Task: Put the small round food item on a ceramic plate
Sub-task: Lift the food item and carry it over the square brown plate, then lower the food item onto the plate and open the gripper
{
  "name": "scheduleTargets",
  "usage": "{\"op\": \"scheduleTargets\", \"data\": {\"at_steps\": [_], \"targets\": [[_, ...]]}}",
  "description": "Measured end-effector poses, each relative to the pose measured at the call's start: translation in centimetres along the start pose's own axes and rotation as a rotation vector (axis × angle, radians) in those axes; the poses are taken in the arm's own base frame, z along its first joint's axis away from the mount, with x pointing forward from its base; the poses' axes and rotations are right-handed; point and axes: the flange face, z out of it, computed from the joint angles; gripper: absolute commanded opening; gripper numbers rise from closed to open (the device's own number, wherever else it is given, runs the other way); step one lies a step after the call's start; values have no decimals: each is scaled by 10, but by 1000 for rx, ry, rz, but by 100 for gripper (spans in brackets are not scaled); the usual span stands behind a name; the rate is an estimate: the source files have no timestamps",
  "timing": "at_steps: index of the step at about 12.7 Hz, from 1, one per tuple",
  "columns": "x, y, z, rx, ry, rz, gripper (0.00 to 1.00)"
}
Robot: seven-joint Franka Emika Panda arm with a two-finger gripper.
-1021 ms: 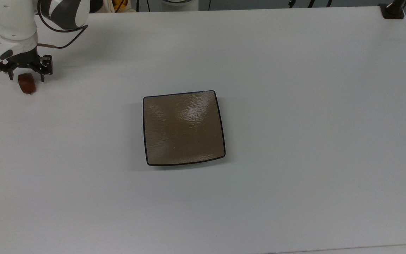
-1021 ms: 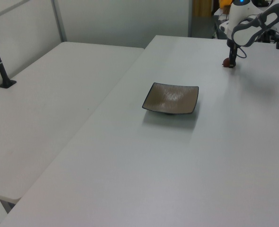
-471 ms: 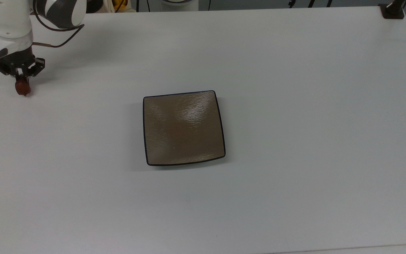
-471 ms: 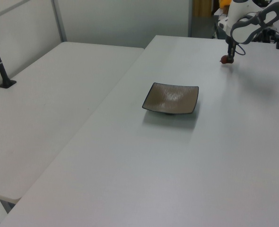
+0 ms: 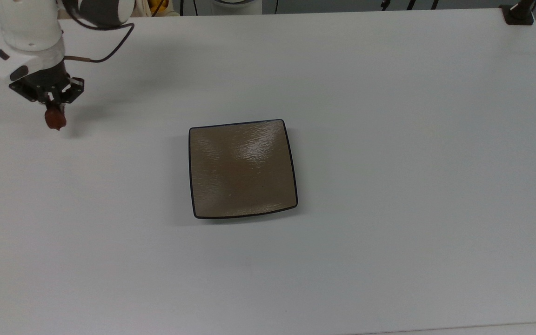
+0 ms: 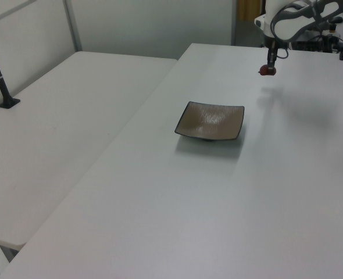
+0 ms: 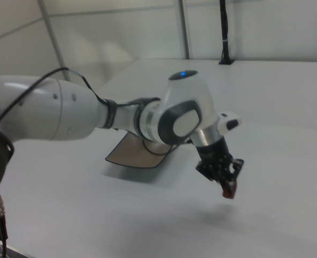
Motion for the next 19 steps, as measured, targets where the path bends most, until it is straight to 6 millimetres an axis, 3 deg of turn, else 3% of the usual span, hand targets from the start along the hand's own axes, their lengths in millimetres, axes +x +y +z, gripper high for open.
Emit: {"op": "scheduleTargets", "data": {"at_steps": [3, 4, 7, 9, 13, 16, 17, 19], "targets": [[16, -57, -56, 64, -25, 98, 6], [23, -86, -78, 102, -23, 134, 6], [44, -157, -115, 187, 16, 189, 6], [53, -194, -128, 203, 29, 167, 11], [74, -257, -111, 277, 49, 200, 21], [92, -287, -76, 319, 64, 294, 43], [97, -299, -63, 329, 67, 303, 99], [108, -315, -46, 349, 73, 335, 100]]}}
